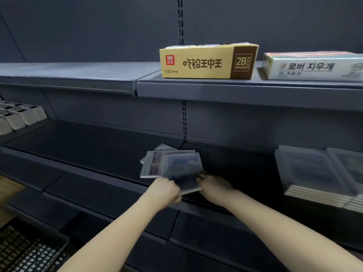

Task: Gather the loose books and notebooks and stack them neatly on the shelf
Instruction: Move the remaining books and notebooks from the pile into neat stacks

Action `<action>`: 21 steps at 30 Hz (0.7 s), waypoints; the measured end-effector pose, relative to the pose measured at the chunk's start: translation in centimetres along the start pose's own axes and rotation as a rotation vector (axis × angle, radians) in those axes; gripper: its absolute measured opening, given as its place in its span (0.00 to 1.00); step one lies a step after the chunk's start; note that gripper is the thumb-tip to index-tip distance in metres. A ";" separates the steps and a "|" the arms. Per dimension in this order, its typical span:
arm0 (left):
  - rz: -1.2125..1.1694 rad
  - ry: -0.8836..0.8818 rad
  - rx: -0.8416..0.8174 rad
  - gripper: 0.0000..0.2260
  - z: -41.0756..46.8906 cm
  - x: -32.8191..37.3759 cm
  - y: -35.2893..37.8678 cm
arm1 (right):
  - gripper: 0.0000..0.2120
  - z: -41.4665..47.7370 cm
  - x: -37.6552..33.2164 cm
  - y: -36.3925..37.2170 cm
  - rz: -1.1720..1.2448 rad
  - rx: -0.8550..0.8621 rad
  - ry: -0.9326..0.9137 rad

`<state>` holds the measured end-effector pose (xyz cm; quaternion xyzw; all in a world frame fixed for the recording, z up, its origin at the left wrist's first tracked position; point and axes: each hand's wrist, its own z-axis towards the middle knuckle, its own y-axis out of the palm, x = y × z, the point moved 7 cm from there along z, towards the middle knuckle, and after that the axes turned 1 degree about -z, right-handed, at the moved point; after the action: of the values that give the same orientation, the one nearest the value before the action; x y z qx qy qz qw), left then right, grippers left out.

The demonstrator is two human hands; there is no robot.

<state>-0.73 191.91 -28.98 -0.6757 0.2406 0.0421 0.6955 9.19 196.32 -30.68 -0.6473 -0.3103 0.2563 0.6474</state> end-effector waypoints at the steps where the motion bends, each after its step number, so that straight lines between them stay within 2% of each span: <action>1: -0.006 0.015 0.063 0.10 0.1 0.6 -0.1 | 0.18 -0.7 0.6 -0.3 0.022 0.048 0.004; 4: -0.068 0.046 0.154 0.13 0.7 2.6 0.0 | 0.17 -3.1 2.9 -1.0 0.021 0.122 0.038; 8: -0.034 0.087 0.287 0.26 2.1 5.7 -1.9 | 0.24 -6.1 7.3 -1.7 -0.064 0.209 0.116; 10: -0.091 0.103 0.361 0.27 3.4 7.1 -3.6 | 0.22 -7.7 9.7 -2.1 -0.025 0.255 0.149; 15: -0.106 0.164 0.417 0.33 6.9 11.9 -7.1 | 0.20 -13.3 14.9 -2.3 -0.171 0.176 0.269; 17: -0.118 0.225 0.472 0.31 8.4 14.5 -8.7 | 0.19 -16.1 17.2 -2.1 -0.184 0.163 0.335; 19: -0.124 0.297 0.540 0.23 9.8 17.3 -10.5 | 0.20 -19.1 18.9 -2.1 -0.220 0.183 0.396; 21: -0.120 0.362 0.542 0.19 11.4 20.5 -11.3 | 0.21 -22.3 20.3 -1.5 -0.220 0.190 0.466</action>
<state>24.85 196.41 -26.91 -0.4757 0.3223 -0.1854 0.7971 39.16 195.98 -27.09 -0.5873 -0.1961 0.0565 0.7832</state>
